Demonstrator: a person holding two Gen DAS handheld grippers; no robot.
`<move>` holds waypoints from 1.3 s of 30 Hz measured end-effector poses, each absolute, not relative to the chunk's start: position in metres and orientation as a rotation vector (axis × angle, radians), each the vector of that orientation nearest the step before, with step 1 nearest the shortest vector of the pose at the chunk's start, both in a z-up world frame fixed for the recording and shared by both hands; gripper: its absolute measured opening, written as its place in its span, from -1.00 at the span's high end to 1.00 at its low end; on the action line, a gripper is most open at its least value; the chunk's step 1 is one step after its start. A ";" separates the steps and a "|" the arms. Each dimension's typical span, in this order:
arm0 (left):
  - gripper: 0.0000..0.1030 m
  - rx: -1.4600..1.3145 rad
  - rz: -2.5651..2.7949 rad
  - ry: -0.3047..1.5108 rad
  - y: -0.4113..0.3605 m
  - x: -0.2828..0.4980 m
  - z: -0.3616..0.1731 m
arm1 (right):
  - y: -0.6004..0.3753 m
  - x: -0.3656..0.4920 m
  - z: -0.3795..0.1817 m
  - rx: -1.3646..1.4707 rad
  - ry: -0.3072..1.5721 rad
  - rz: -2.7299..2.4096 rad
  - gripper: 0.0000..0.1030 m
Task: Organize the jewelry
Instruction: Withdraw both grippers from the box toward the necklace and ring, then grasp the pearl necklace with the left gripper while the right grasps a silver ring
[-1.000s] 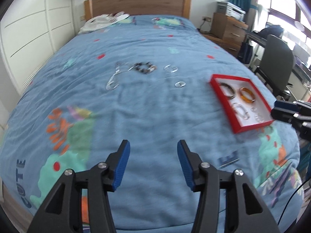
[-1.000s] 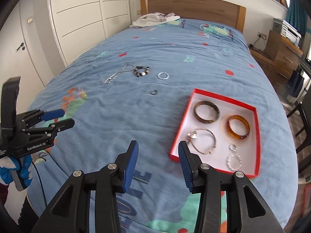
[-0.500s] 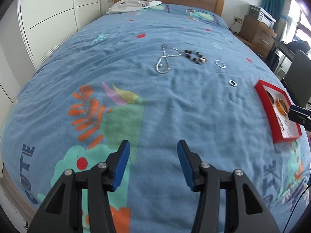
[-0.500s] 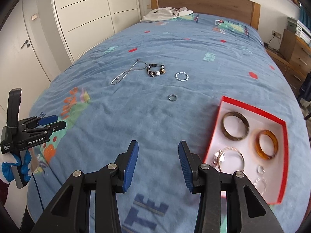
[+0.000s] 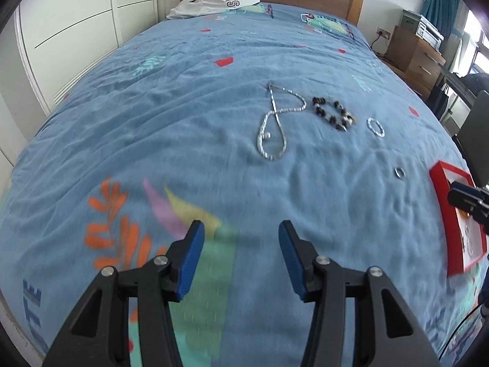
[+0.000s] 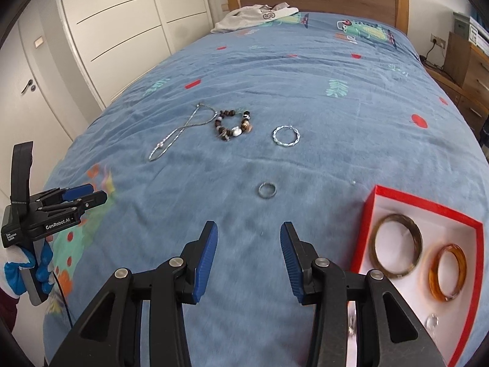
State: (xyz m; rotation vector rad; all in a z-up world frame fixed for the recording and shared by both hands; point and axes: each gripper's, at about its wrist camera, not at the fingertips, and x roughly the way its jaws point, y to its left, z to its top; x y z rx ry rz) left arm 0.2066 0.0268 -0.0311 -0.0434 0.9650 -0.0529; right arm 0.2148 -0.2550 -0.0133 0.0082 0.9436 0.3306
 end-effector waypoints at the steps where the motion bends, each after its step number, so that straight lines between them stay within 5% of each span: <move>1: 0.06 -0.045 -0.055 0.962 0.026 0.215 -0.032 | -0.255 0.219 -0.015 0.010 0.946 0.330 0.17; 39: 0.06 -0.059 -0.120 0.968 0.003 0.339 -0.071 | -0.243 0.291 -0.073 0.039 1.015 0.323 0.18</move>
